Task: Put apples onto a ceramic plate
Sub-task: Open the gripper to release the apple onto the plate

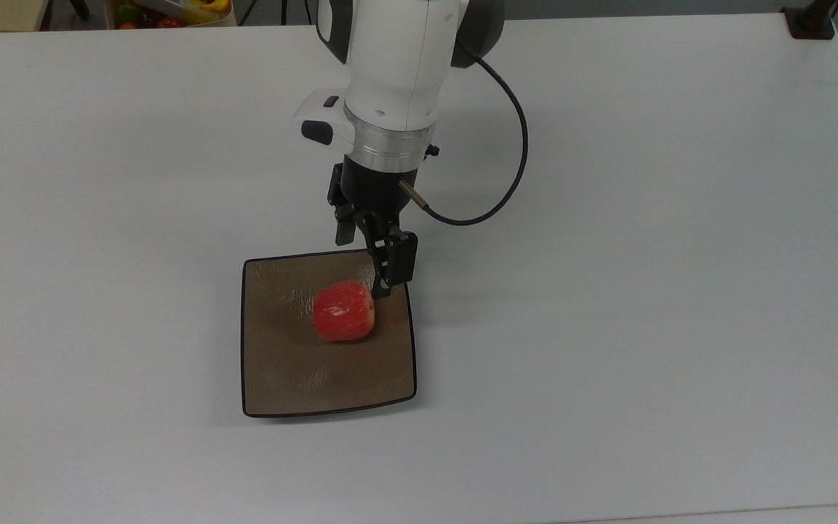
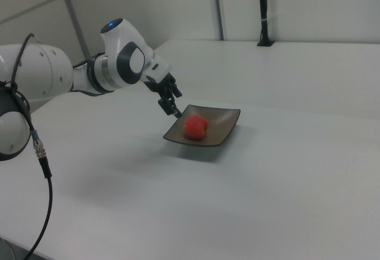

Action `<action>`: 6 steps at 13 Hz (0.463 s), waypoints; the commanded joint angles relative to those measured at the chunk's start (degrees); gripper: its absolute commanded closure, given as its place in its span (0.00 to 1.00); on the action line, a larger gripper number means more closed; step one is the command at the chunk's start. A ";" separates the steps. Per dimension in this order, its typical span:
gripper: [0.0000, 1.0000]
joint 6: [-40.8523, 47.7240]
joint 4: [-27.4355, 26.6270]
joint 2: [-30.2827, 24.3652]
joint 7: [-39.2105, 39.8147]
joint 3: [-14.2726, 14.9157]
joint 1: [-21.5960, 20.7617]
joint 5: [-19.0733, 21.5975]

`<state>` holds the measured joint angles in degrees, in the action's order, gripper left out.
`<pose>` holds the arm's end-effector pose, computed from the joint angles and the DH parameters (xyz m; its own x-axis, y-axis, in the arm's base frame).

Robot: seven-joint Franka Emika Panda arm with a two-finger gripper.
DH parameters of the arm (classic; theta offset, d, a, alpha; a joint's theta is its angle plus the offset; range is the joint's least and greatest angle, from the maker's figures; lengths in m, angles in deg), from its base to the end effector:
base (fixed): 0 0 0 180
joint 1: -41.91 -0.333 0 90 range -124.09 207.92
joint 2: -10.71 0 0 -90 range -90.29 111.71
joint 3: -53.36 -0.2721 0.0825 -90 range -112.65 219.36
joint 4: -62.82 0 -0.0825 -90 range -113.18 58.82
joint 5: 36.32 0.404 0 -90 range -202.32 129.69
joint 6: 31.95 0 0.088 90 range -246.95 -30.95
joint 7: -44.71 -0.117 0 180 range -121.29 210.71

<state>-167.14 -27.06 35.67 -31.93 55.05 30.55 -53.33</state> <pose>0.7049 0.1167 0.3719 0.4782 -0.8085 0.3431 -0.7856 -0.5684 -0.2445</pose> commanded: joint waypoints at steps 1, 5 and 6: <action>0.00 3.43 -1.18 -1.75 6.22 0.24 -0.24 -0.39; 0.00 9.83 -1.26 -3.94 16.15 -0.29 -0.15 0.75; 0.00 11.16 -1.35 -4.38 18.96 -0.38 -0.23 1.80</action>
<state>-160.59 -26.99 34.39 -20.10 54.93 30.54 -53.30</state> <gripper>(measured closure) 0.000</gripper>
